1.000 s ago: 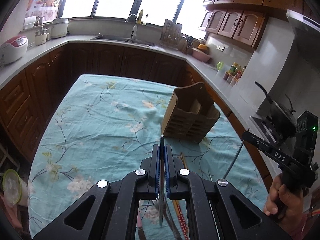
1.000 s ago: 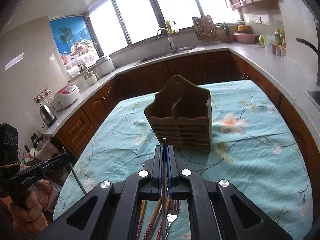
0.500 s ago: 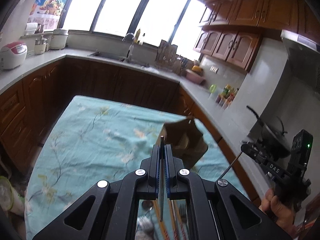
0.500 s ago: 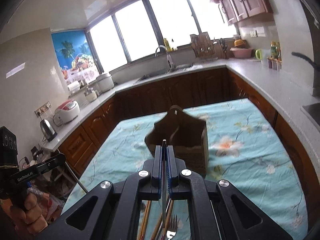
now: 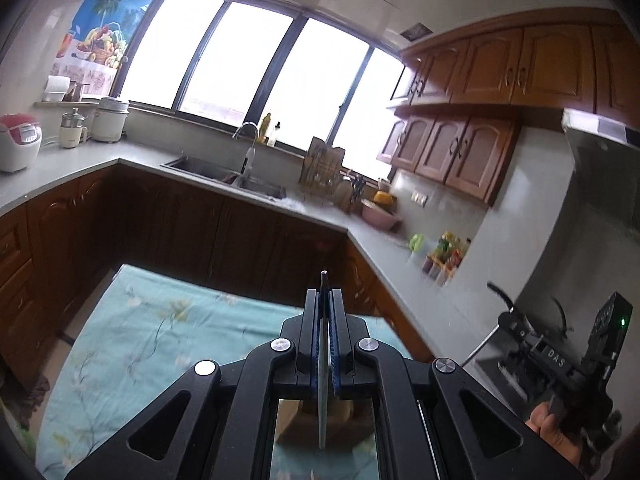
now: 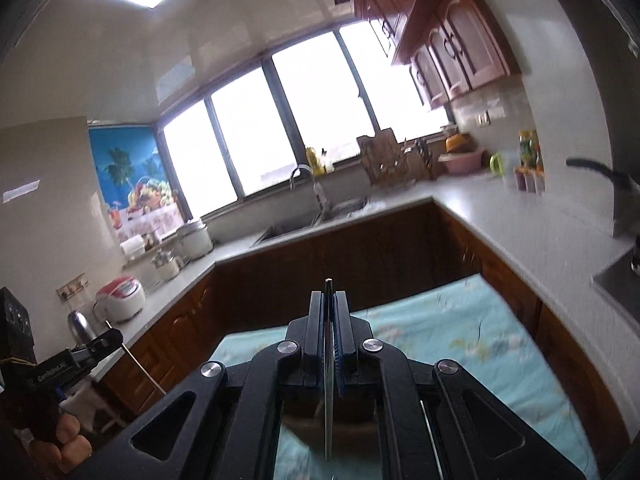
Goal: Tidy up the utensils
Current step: 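Lift the skewer with the left tool while the right tool carries its rod toward the wooden holder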
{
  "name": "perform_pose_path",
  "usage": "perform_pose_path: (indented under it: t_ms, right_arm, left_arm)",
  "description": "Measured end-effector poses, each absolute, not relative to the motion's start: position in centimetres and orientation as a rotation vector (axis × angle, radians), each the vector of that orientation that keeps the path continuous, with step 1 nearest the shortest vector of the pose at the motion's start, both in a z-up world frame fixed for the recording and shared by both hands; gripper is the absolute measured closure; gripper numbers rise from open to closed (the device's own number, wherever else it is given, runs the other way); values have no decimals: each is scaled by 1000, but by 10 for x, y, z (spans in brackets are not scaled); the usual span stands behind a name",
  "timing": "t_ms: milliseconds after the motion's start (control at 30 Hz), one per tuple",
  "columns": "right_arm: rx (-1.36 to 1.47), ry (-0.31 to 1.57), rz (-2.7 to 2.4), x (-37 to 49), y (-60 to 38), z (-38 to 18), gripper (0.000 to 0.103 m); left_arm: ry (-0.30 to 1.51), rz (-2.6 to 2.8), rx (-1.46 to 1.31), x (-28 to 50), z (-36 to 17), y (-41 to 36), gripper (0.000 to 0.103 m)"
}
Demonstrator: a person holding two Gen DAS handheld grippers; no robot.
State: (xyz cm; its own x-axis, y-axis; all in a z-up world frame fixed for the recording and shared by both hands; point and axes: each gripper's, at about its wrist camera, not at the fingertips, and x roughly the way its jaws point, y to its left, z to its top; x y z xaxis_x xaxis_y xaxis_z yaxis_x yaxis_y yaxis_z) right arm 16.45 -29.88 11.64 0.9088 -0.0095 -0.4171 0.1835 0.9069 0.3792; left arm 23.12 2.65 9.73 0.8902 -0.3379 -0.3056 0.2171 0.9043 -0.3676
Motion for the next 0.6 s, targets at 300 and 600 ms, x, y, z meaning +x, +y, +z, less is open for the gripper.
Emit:
perform_pose_path:
  t_ms: [300, 600]
  right_arm:
    - [432, 394, -161, 209, -328, 97, 99]
    - [538, 480, -154, 224, -337, 18, 99]
  left_arm:
    - [375, -244, -394, 310, 38, -3, 100]
    - [478, -217, -388, 371, -44, -37, 100]
